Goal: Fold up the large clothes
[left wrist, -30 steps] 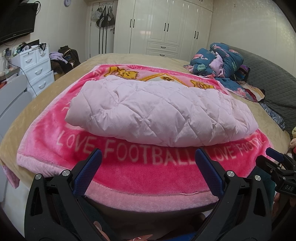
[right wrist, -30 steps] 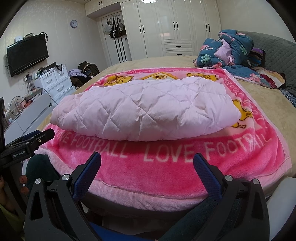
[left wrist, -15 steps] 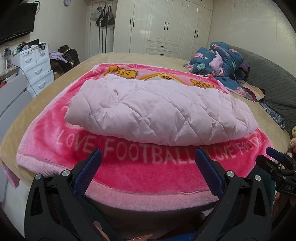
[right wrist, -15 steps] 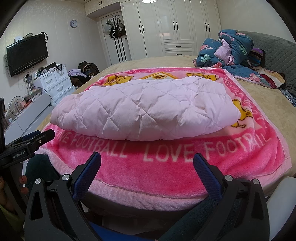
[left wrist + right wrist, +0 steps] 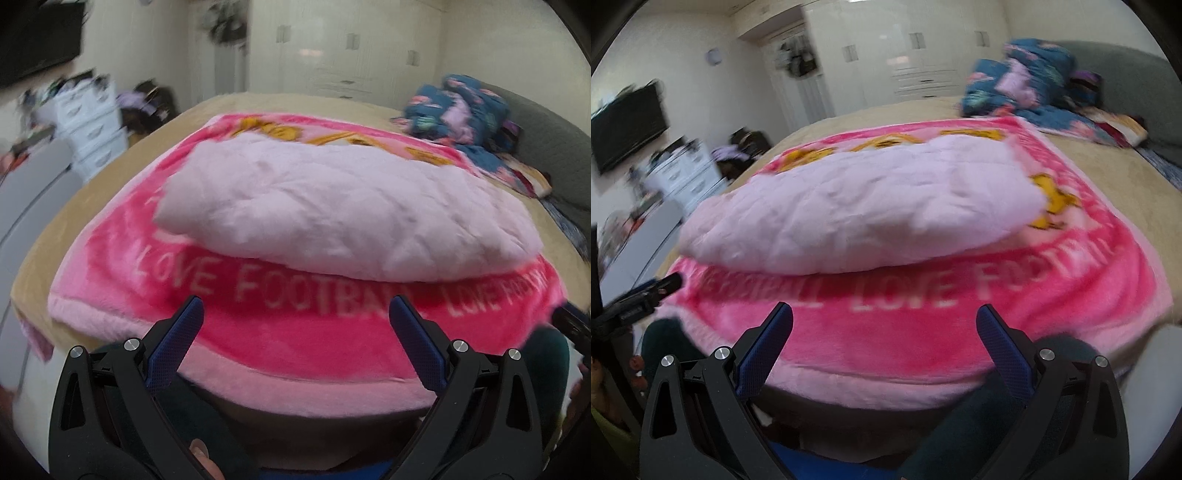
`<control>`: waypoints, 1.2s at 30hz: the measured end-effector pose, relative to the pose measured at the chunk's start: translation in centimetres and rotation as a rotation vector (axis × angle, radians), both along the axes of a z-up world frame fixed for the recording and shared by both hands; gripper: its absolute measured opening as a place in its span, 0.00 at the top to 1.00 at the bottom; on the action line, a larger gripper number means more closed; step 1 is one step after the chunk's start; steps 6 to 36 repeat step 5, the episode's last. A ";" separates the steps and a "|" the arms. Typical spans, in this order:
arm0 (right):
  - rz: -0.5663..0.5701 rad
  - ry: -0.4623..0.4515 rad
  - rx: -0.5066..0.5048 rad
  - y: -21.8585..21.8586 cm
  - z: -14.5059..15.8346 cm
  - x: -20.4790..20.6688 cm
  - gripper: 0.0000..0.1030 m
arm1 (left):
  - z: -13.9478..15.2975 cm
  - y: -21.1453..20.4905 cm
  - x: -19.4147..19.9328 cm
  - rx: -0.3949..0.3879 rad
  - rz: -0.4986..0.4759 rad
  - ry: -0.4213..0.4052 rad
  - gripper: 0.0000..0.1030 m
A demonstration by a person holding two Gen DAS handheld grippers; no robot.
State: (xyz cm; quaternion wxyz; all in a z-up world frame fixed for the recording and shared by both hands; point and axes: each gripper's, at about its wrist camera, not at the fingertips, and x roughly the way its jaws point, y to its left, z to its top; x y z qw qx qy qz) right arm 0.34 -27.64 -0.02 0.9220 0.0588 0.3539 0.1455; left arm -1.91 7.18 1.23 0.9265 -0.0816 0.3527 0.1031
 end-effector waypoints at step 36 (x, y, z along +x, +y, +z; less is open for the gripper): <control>-0.362 -0.015 -0.044 -11.9 -0.8 1.5 0.04 | 0.7 11.4 2.5 -0.009 0.242 0.009 0.09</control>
